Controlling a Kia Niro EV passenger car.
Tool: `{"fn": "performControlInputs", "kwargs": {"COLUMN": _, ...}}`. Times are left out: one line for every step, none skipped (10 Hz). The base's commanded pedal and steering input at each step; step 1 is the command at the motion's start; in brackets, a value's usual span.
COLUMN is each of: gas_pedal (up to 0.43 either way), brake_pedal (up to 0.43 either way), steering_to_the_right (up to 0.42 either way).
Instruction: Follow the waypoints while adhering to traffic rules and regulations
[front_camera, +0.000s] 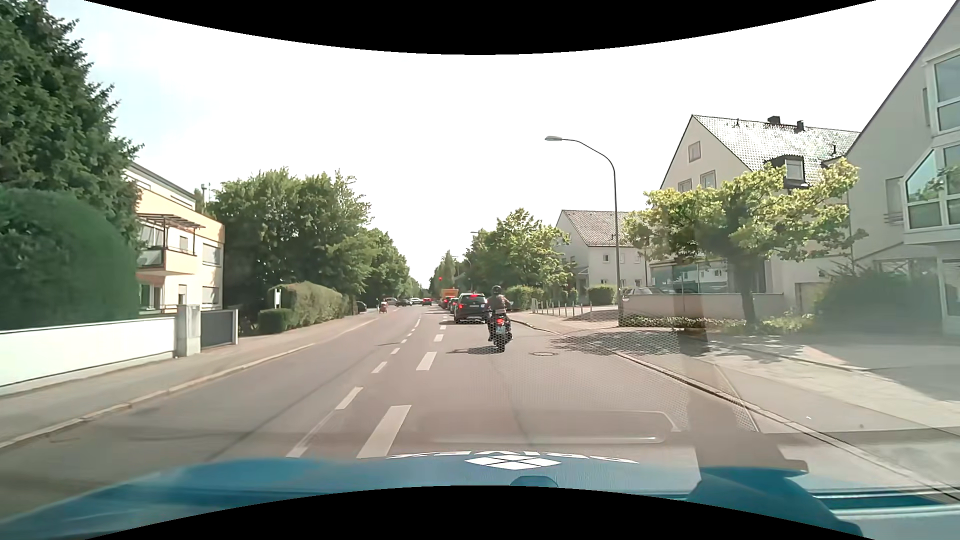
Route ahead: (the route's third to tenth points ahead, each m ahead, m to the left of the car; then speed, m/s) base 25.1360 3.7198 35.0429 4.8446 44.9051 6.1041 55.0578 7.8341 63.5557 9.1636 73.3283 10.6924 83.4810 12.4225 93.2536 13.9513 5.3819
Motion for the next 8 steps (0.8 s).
{"fn": "performControlInputs", "kwargs": {"gas_pedal": 0.000, "brake_pedal": 0.110, "steering_to_the_right": 0.026}}
{"fn": "performControlInputs", "kwargs": {"gas_pedal": 0.000, "brake_pedal": 0.110, "steering_to_the_right": 0.023}}
{"fn": "performControlInputs", "kwargs": {"gas_pedal": 0.000, "brake_pedal": 0.110, "steering_to_the_right": 0.021}}
{"fn": "performControlInputs", "kwargs": {"gas_pedal": 0.000, "brake_pedal": 0.116, "steering_to_the_right": 0.020}}
{"fn": "performControlInputs", "kwargs": {"gas_pedal": 0.000, "brake_pedal": 0.116, "steering_to_the_right": 0.020}}
{"fn": "performControlInputs", "kwargs": {"gas_pedal": 0.000, "brake_pedal": 0.116, "steering_to_the_right": 0.018}}
{"fn": "performControlInputs", "kwargs": {"gas_pedal": 0.000, "brake_pedal": 0.122, "steering_to_the_right": 0.017}}
{"fn": "performControlInputs", "kwargs": {"gas_pedal": 0.000, "brake_pedal": 0.122, "steering_to_the_right": 0.016}}
